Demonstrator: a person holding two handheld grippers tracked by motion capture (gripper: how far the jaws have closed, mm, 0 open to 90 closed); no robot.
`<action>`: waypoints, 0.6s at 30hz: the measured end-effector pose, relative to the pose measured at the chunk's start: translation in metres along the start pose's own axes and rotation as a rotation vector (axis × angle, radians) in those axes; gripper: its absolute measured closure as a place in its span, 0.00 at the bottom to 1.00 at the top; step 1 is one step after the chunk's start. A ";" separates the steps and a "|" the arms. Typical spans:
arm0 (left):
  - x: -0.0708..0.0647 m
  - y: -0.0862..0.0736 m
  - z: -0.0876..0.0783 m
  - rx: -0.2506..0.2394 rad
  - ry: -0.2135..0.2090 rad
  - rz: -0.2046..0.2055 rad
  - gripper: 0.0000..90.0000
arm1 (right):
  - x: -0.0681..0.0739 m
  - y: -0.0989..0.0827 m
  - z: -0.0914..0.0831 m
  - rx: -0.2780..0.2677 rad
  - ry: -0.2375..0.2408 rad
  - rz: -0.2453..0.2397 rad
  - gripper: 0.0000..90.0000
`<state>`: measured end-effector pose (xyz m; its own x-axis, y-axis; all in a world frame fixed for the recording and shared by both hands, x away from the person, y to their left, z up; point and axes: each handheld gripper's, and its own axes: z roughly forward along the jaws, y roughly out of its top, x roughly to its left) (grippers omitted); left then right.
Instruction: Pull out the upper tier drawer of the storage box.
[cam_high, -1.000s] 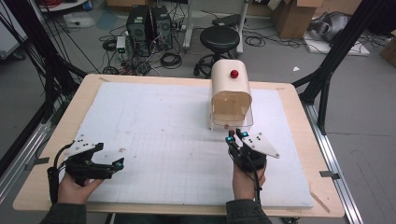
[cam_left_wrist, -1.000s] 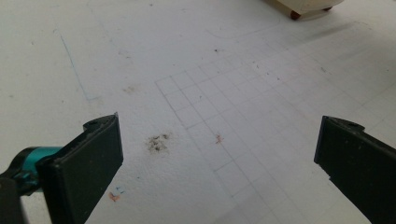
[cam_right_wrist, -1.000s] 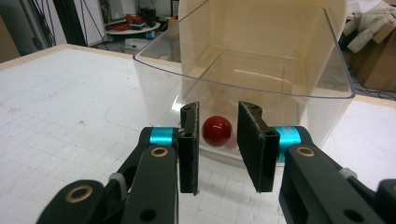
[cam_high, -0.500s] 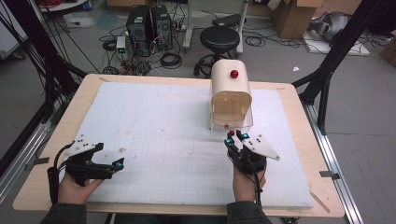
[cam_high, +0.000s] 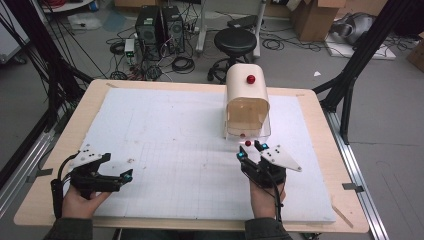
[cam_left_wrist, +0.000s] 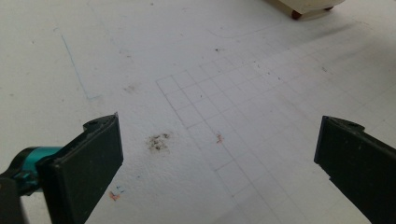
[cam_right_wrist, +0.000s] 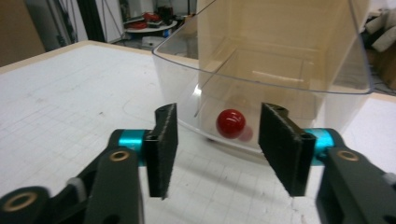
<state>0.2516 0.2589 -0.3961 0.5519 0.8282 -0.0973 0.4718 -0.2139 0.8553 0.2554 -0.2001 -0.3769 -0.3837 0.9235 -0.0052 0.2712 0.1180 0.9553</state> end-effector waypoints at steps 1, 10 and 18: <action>0.000 0.000 0.000 -0.002 0.000 -0.001 0.02 | 0.000 0.000 0.000 0.001 0.011 -0.002 0.47; -0.003 -0.001 0.001 0.002 -0.004 -0.001 0.02 | -0.001 -0.003 0.001 0.064 0.110 0.013 0.31; -0.004 -0.001 0.002 0.002 -0.005 0.003 0.02 | -0.005 -0.005 0.004 0.132 0.194 -0.007 0.17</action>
<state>0.2506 0.2551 -0.3971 0.5568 0.8249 -0.0977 0.4719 -0.2174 0.8544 0.2597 -0.2037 -0.3833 -0.5449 0.8365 0.0577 0.3760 0.1823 0.9085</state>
